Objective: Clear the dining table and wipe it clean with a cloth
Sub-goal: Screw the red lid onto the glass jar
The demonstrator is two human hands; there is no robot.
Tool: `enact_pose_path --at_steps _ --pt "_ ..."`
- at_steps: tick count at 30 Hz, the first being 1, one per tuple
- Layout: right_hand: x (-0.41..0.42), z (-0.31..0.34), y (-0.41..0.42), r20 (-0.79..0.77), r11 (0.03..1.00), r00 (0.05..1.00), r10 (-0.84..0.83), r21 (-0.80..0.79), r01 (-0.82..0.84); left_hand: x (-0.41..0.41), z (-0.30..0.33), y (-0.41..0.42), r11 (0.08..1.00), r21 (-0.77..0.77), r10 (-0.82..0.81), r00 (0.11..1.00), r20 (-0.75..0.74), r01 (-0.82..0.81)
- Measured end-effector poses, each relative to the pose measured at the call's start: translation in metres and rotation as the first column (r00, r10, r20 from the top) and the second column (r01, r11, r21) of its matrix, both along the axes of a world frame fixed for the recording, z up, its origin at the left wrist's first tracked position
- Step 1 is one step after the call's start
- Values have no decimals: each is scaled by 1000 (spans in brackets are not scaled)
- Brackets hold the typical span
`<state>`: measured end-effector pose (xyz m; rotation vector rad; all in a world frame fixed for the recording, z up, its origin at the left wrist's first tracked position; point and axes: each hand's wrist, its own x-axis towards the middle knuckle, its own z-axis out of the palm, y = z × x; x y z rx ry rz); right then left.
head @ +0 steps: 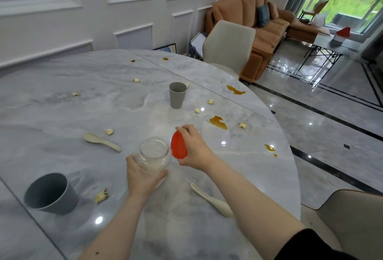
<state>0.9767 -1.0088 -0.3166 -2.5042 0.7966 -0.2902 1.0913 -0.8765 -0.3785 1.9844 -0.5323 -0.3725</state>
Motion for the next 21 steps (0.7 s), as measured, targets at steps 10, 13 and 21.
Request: enact_pose_path --at_steps 10,13,21 --pt "21 42 51 -136 965 964 228 167 -204 -11 -6 45 988 21 -156 987 47 155" --pt "33 49 64 -250 958 925 285 110 -265 -9 -7 55 982 -11 -189 981 33 190" --pt "55 55 87 -455 935 831 319 9 -354 -4 -19 66 978 -60 -201 978 -45 199"
